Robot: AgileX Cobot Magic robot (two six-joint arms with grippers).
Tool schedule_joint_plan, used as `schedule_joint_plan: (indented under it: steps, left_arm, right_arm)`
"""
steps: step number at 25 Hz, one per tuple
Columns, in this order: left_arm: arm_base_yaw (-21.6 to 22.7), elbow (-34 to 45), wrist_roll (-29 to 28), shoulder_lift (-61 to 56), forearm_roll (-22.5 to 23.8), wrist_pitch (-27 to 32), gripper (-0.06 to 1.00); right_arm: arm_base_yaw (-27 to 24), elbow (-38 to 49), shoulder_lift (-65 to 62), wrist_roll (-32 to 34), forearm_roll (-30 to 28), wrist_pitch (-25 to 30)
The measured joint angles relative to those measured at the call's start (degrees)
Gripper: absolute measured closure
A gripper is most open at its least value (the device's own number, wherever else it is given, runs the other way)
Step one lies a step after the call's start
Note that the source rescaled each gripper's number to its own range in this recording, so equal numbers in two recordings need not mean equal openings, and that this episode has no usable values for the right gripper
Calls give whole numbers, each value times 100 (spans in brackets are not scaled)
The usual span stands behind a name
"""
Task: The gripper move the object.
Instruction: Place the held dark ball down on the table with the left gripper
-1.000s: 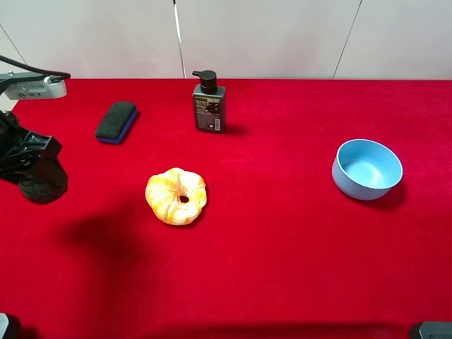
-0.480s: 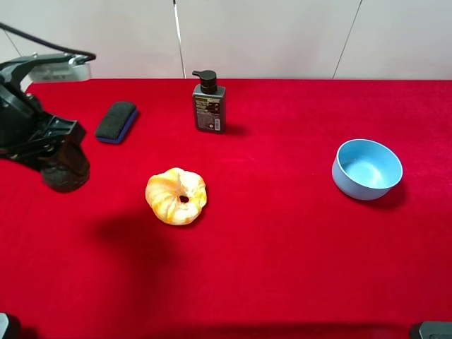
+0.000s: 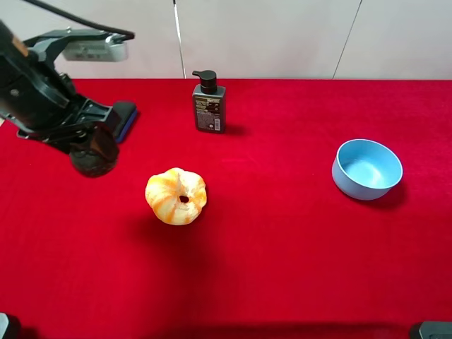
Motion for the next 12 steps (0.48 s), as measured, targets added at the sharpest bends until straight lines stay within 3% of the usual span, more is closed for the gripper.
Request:
schedule_joint_plan:
  steps: [12]
  left_arm:
    - [-1010,-897,-285,983,110,148,94]
  right_arm:
    - [0,0,0,0,0,0]
